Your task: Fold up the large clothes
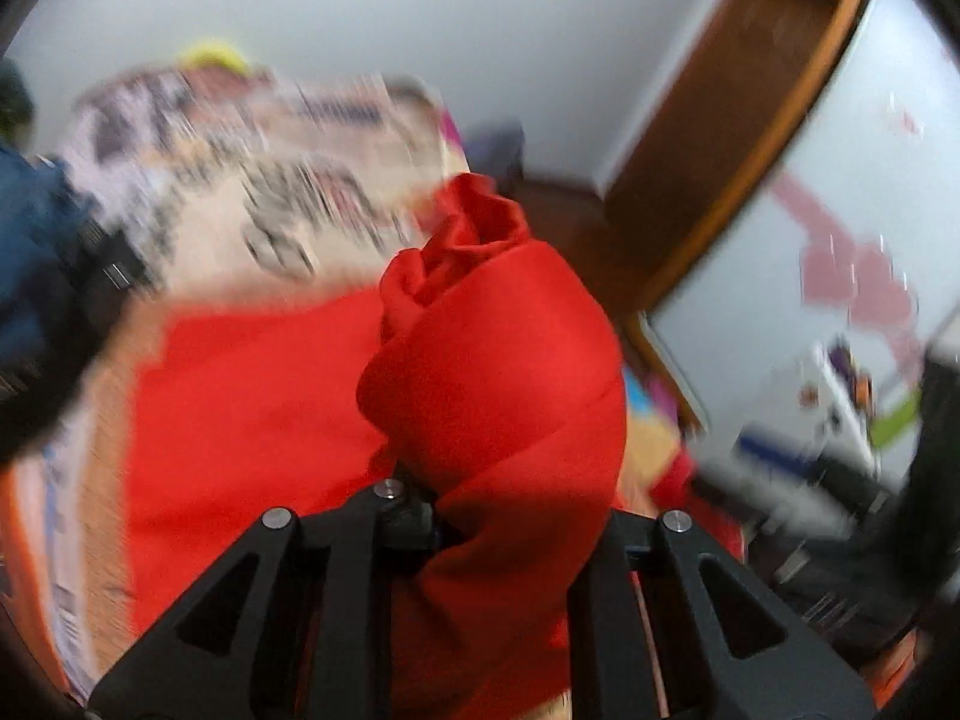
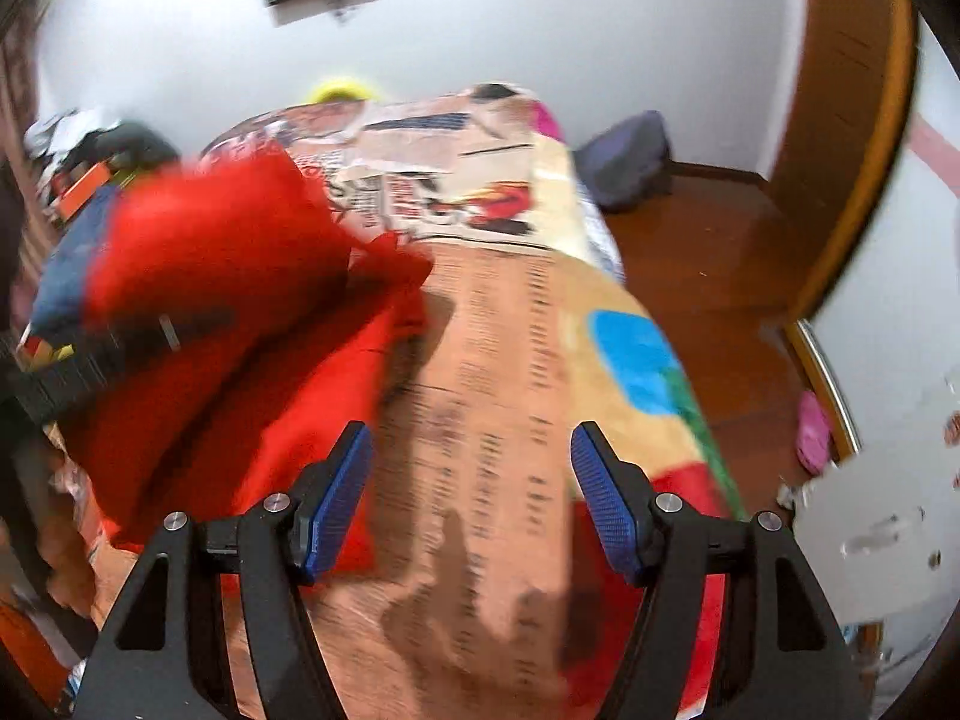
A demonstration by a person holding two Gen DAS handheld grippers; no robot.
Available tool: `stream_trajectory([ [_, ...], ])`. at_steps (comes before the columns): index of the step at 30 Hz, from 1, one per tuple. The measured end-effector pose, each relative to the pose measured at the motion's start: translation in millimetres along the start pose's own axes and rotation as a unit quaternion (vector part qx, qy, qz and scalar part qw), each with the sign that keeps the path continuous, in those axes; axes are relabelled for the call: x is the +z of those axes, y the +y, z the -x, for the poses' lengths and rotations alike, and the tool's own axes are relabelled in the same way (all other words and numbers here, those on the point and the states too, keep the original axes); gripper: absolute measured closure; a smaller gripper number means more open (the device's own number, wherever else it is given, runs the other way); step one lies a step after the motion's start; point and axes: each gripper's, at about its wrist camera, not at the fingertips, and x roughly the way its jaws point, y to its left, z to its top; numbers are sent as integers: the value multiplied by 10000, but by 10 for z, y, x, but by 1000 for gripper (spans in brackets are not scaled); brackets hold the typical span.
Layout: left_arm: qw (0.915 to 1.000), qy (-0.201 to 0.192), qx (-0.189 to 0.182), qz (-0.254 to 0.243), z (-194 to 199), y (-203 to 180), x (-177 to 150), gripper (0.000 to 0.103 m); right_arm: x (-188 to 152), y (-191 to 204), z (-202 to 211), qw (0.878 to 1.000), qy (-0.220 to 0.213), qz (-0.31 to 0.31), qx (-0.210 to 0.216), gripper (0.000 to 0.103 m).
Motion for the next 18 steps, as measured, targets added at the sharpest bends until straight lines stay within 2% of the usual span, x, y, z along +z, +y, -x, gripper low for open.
stream_trajectory([
  [1, 9999, 155, -11, -69, -83, -22, -82, 86, -11, -29, 13, 10000, 1, -54, -14, 38],
  [2, 9996, 187, 22, -189, -105, -49, -142, 85, -50, -89, 27, 9999, 8, -144, -29, 38],
  [3, 9995, 155, 65, -277, -87, -72, -163, 79, -54, -100, 33, 9998, 19, -192, -34, 38],
  [4, 9991, 151, 82, -387, -53, -94, -168, 64, -88, -104, 54, 9997, 32, -220, -38, 38],
  [5, 9986, 235, -35, -473, -13, -112, -166, 55, -89, -130, 83, 9997, 42, -228, -40, 38],
  [6, 9982, 304, -134, -498, 36, -144, -166, 40, -101, -131, 88, 9997, 52, -226, -46, 38],
  [7, 9980, 327, -157, -520, 78, -137, -165, 33, -104, -162, 116, 9997, 55, -219, -40, 38],
  [11, 9979, 131, 124, -623, 361, -185, -191, 32, -83, -120, 184, 9999, -38, -144, 69, 38],
  [14, 9985, -231, 94, -497, 729, -108, -177, 30, -46, 24, 317, 9995, -226, 32, 228, 38],
  [18, 9953, -795, 354, -417, 1087, 88, -117, 10, 41, 266, 475, 9971, -517, 346, 437, 38],
])
